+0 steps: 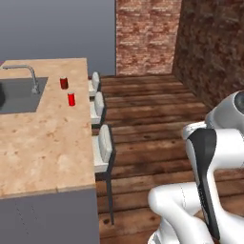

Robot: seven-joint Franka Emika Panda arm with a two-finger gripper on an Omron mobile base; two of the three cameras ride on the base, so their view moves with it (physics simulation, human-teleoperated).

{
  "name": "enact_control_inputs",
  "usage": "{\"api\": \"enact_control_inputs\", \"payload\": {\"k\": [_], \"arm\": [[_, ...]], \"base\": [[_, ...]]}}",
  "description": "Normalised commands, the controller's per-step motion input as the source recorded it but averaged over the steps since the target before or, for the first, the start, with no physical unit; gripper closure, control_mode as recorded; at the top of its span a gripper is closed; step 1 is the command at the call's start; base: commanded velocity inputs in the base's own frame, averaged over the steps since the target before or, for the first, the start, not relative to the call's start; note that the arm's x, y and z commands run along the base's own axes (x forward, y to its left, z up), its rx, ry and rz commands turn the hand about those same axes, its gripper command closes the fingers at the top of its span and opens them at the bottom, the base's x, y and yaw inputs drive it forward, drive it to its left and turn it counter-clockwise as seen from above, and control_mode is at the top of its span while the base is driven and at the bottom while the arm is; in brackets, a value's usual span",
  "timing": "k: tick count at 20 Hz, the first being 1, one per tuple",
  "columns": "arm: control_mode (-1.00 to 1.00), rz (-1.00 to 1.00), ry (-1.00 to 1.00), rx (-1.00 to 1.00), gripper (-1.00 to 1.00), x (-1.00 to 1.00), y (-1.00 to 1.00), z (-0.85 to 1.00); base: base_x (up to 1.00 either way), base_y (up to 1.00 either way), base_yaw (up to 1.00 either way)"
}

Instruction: Four empty soda cans are scattered around the kitchen. Gather all the cans and cluster them next to the stove for recycling.

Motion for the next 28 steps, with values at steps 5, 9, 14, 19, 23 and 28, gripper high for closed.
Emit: {"api": "enact_control_inputs", "payload": {"k": [5,9,14,19,23,28], "arm": [[1.00,0.00,0.00,0.00,-1.00,0.00,0.00,0.00],[1.00,0.00,0.00,0.00,-1.00,0.00,0.00,0.00],[1.00,0.00,0.00,0.00,-1.00,0.00,0.00,0.00],[1.00,0.00,0.00,0.00,-1.00,0.00,0.00,0.00],[1.00,0.00,0.00,0.00,-1.00,0.00,0.00,0.00],[1.00,0.00,0.00,0.00,-1.00,0.00,0.00,0.00]], "base": [[0.30,-0.57,0.53],[0.33,-0.56,0.53],[0.39,-0.60,0.49],[0.45,-0.66,0.45],[0.51,-0.74,0.41],[0.41,-0.79,0.40]]}}
